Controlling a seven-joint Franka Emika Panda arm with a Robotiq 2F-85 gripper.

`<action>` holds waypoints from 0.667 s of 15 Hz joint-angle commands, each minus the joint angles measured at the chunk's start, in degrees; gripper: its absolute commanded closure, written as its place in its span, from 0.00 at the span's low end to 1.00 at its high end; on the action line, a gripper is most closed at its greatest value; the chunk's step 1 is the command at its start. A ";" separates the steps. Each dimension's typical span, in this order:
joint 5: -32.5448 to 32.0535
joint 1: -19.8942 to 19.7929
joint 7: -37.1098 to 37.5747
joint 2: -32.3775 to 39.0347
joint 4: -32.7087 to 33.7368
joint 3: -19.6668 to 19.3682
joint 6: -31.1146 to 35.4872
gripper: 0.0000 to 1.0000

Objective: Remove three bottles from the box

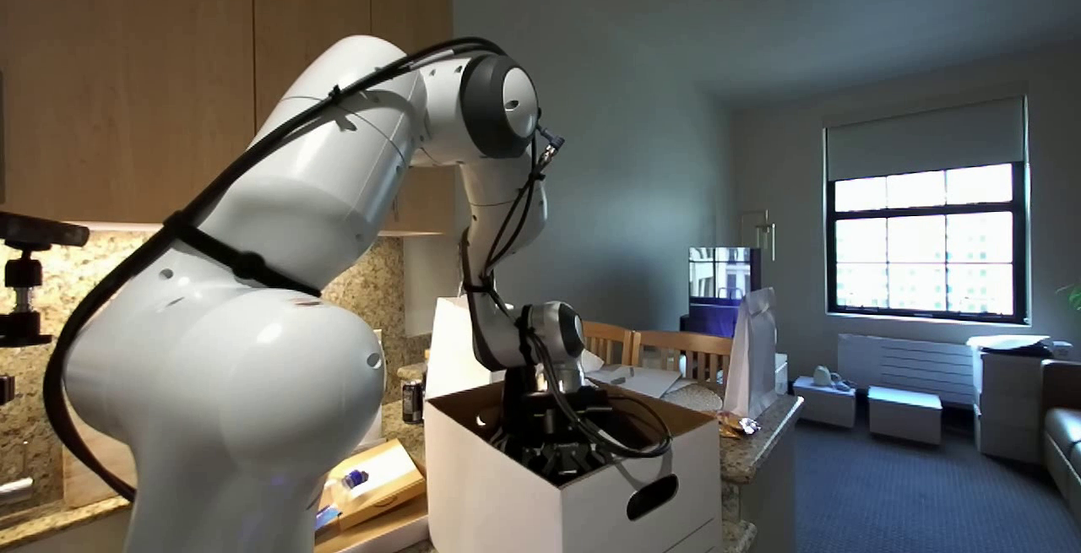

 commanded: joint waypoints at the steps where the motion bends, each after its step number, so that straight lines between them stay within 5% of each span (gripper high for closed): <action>1: 0.03 0.00 0.53 -1.64 -1.13 0.02 1.41 0.00; 10: 2.61 -0.89 0.05 3.26 1.37 -0.41 -2.36 0.00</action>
